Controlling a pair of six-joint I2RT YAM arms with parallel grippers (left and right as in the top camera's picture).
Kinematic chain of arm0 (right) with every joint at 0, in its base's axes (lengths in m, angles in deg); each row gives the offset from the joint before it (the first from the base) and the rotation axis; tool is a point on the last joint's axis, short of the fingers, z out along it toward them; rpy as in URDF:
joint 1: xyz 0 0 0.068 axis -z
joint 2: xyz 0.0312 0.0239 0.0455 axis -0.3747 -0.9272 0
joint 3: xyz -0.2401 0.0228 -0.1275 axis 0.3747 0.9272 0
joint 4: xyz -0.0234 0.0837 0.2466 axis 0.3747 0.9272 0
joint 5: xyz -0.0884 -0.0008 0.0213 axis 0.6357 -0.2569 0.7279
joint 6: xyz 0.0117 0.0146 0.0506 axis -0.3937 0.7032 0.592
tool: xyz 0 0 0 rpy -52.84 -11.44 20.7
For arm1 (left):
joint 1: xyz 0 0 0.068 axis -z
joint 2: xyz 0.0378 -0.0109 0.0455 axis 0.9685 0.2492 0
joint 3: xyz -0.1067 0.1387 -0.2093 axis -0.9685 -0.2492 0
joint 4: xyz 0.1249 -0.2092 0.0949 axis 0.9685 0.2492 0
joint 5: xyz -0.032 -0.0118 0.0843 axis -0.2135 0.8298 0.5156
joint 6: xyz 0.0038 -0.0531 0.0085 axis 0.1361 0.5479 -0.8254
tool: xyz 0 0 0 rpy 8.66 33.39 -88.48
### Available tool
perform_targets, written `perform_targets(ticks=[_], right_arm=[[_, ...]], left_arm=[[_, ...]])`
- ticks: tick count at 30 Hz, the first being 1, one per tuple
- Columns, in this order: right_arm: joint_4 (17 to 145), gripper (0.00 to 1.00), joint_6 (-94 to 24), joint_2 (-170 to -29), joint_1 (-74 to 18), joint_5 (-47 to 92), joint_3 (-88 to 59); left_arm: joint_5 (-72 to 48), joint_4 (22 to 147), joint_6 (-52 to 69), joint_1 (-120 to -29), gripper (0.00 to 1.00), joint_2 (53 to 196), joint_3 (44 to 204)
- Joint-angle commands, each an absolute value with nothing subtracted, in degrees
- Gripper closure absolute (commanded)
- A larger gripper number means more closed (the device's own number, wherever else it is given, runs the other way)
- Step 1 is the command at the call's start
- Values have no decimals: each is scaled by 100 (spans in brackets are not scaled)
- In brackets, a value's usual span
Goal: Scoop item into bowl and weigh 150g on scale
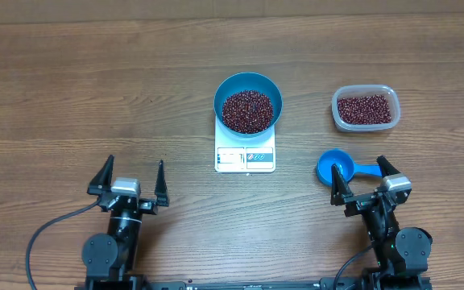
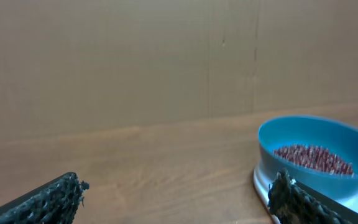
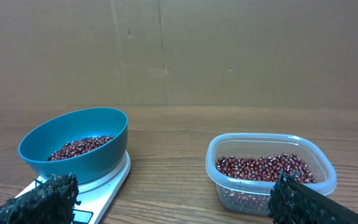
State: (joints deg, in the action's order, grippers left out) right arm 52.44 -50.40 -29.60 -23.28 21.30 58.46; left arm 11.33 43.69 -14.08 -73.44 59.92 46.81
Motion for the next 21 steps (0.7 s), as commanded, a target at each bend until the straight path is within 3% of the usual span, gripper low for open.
perform_targets(ticks=[1, 6, 21], right_arm=[[5223, 0, -5061, -2904, -2376, 2128, 5907], [5223, 0, -5061, -2904, -2376, 2128, 5907], [5223, 0, -5061, -2904, -2376, 2128, 5907]], left_arm=[[1249, 4655, -1437, -7373, 0, 5588, 4436], [1507, 5517, -1441, -7373, 0, 5273, 4436], [1490, 5508, -1437, -7373, 0, 5273, 4436]])
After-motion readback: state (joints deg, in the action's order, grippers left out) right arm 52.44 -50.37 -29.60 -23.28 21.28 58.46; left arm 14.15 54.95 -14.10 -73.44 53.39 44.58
